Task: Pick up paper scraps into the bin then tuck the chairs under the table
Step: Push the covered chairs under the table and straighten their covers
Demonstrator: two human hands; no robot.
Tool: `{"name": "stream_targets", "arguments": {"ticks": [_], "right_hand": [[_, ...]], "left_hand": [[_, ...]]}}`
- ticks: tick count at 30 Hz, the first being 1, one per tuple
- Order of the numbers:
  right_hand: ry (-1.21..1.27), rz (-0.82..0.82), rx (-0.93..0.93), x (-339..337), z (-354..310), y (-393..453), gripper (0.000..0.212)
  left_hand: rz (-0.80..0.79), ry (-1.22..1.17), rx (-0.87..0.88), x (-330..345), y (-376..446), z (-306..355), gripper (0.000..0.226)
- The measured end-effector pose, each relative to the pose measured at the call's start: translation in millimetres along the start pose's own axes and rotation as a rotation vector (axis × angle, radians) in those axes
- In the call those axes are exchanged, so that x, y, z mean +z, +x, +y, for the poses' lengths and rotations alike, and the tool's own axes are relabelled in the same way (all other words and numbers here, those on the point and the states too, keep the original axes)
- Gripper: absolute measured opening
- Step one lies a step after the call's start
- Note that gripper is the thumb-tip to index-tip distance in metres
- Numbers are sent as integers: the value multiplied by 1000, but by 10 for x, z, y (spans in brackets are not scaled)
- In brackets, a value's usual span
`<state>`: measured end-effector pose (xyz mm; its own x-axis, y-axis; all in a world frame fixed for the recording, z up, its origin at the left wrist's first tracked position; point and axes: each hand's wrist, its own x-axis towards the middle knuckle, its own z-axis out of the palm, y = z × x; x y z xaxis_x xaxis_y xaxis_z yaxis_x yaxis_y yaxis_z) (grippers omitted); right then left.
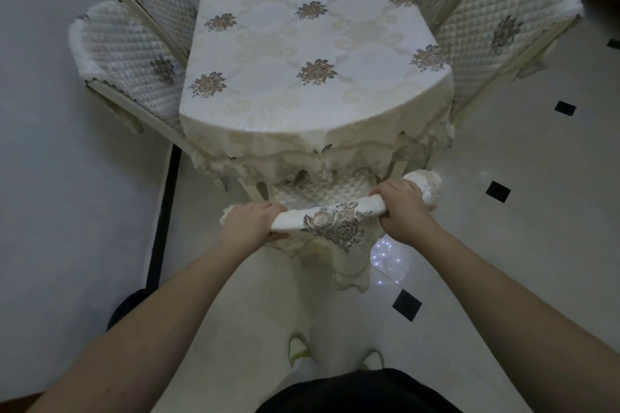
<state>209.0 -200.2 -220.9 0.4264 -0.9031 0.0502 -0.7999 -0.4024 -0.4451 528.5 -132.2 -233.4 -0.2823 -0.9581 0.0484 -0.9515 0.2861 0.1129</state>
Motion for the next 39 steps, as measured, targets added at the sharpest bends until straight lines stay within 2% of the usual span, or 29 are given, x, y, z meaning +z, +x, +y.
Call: {"name": "stream_targets", "arguments": {"ticks": [10,24,32,35,39], "right_hand": [[-36,-66,53,-36,-85,6,36],[-70,-74,41,-13,-137,26,36],[-103,-112,26,-51,-166,22,37],[-96,-135,31,-91,-183,7,43],[-75,-195,122,-125,-242,-79,64]], "left_hand": [[25,5,21,22,5,-40,43],[54,-66,-104,52,-31,-20,42],[-19,-57,-176,40,-44,19,47],[-57,66,-274,-27,-85,105,51],[-45,219,-485,-73,-213,335,57]]}}
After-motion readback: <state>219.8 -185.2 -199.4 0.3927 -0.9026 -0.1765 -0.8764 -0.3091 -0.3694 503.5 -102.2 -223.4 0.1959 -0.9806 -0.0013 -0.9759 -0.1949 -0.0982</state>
